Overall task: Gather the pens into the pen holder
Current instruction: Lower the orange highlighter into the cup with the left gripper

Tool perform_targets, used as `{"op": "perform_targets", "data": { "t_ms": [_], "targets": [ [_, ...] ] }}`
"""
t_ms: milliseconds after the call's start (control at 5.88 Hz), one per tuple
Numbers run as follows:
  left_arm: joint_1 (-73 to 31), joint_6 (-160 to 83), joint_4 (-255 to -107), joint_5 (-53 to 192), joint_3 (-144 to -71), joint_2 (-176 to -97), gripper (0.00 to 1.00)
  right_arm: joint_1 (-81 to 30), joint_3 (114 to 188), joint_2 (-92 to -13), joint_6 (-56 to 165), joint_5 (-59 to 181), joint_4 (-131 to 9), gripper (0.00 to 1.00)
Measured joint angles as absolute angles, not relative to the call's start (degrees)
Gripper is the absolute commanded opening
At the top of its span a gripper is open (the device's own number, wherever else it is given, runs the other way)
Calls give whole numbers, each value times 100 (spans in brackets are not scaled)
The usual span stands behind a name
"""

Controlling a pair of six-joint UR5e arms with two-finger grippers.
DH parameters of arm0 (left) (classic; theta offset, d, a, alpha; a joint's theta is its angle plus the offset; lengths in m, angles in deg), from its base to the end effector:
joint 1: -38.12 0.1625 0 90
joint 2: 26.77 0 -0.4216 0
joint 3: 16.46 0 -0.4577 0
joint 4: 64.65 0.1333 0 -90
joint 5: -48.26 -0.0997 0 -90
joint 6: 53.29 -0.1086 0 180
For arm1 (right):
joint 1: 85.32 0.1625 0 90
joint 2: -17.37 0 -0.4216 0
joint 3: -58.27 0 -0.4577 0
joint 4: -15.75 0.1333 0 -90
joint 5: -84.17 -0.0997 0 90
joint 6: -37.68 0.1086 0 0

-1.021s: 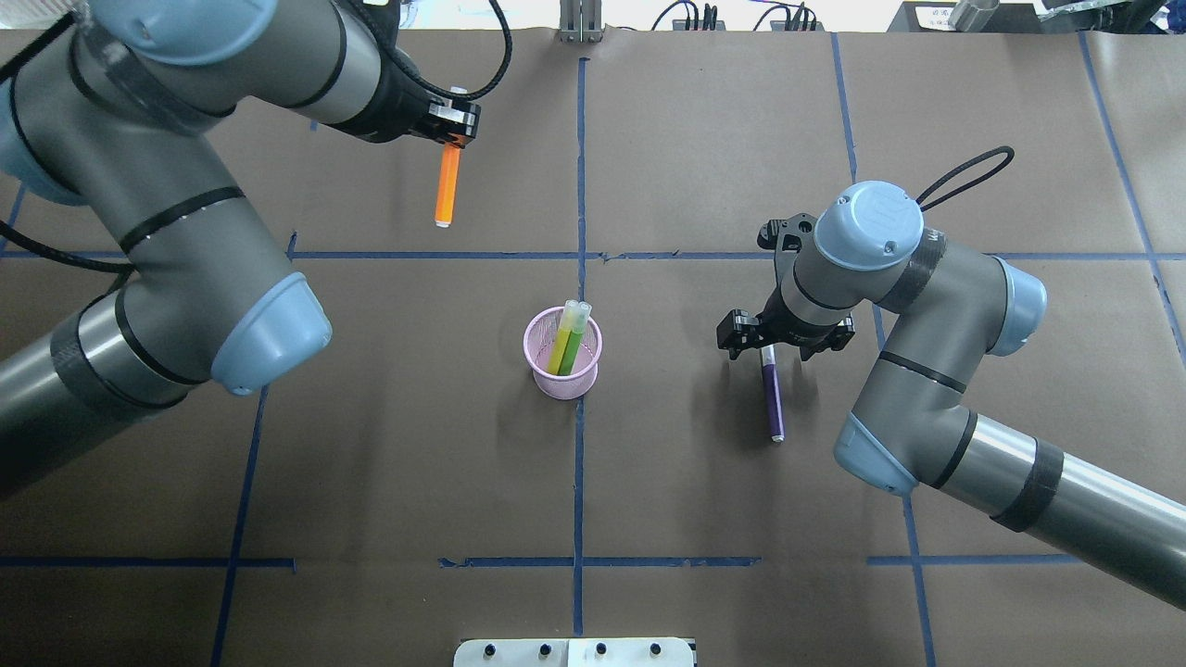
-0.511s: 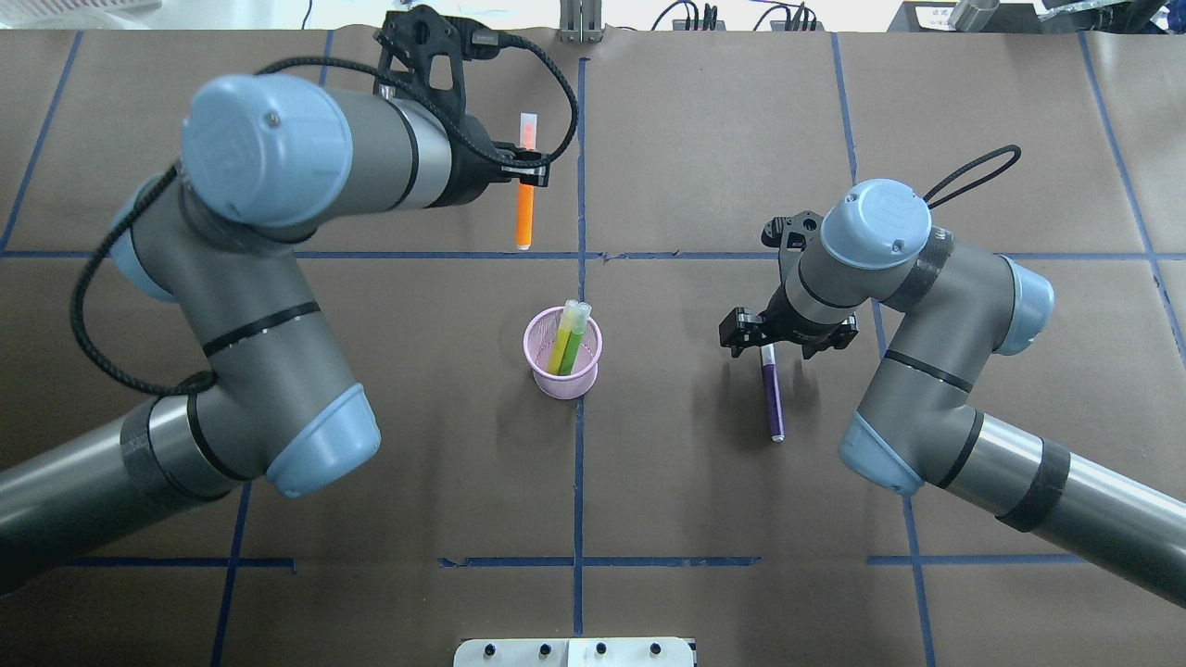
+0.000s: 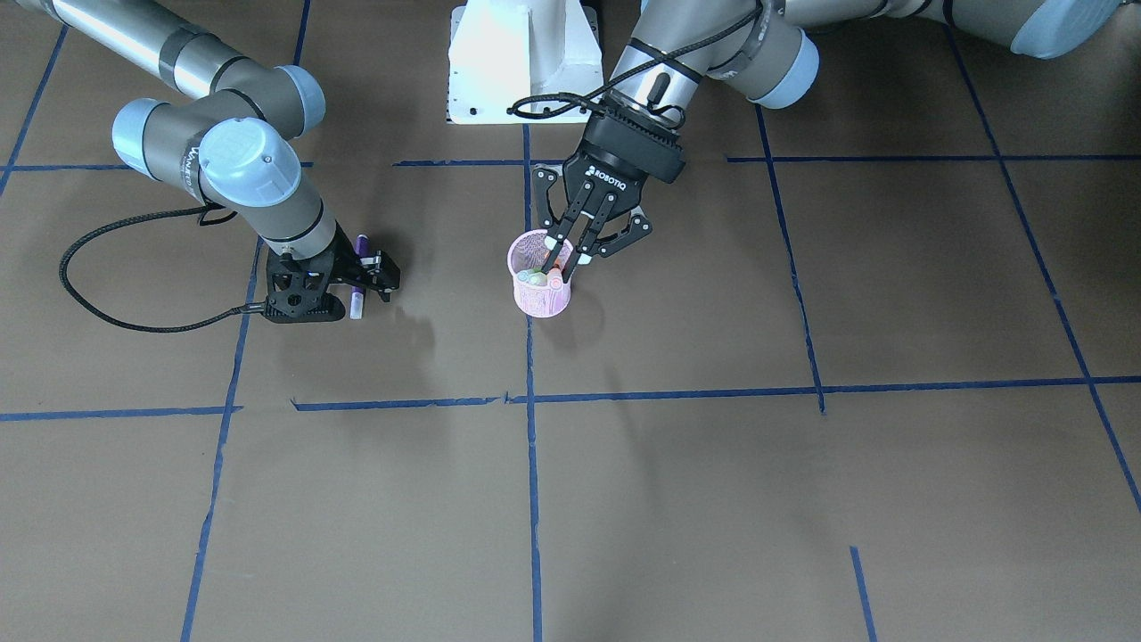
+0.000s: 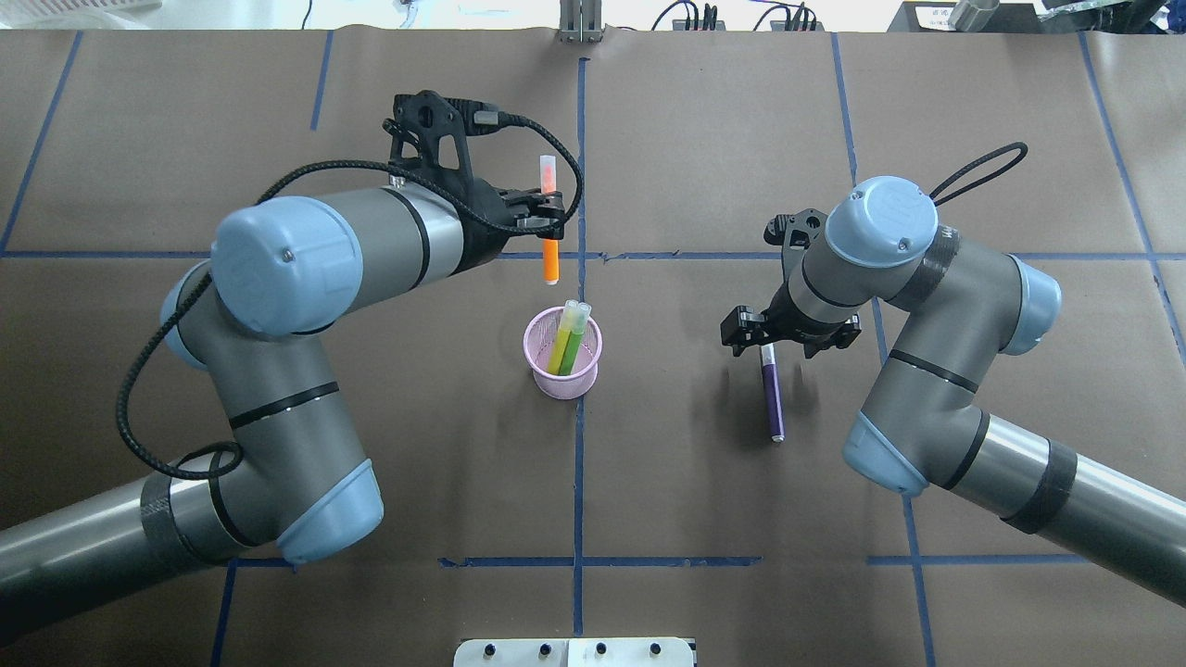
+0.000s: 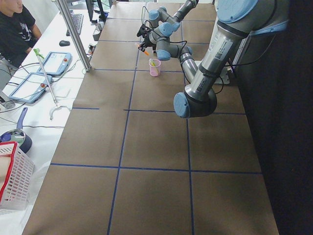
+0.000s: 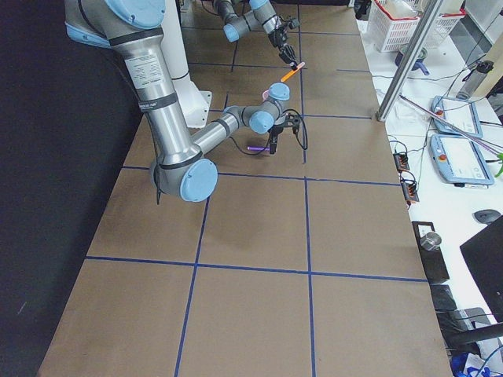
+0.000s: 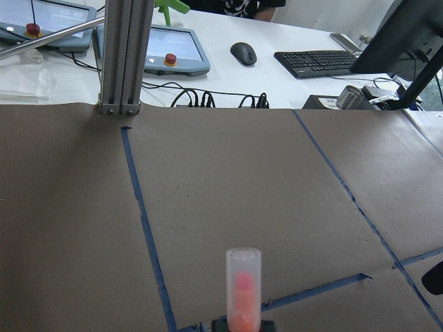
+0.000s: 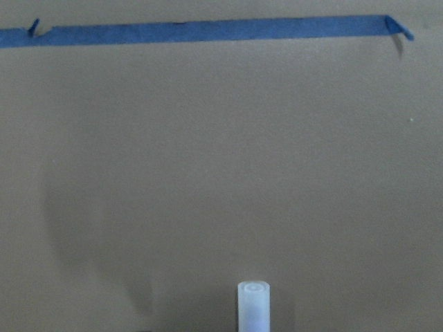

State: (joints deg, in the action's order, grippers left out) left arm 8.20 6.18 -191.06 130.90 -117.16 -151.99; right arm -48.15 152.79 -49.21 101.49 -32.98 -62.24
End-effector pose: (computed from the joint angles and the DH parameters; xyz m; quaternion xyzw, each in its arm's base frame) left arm 0.5173 -0.4676 0.0937 0.3724 0.5433 -0.0382 0.7515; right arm -0.5155 -0.4959 0.3450 -0.0133 -0.3984 0.0076 0.9171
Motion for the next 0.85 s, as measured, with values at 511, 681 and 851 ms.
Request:
{"op": "perform_targets", "data": {
  "t_ms": [511,681,851],
  "targets": [
    [1032,618,-19529,12838,-11198,-15112,0,-4821,15284,-4910,10149,-3298,-6247,100],
    [1085,629,-19543,12834,-11152,-15094,0,-4823,15284,-4908,10149,-3299,-6250,100],
    [1164,672,-19544,12833,-11136,-15086,0,-4823,15284,-4907,10149,-3299,-6251,100]
  ]
}}
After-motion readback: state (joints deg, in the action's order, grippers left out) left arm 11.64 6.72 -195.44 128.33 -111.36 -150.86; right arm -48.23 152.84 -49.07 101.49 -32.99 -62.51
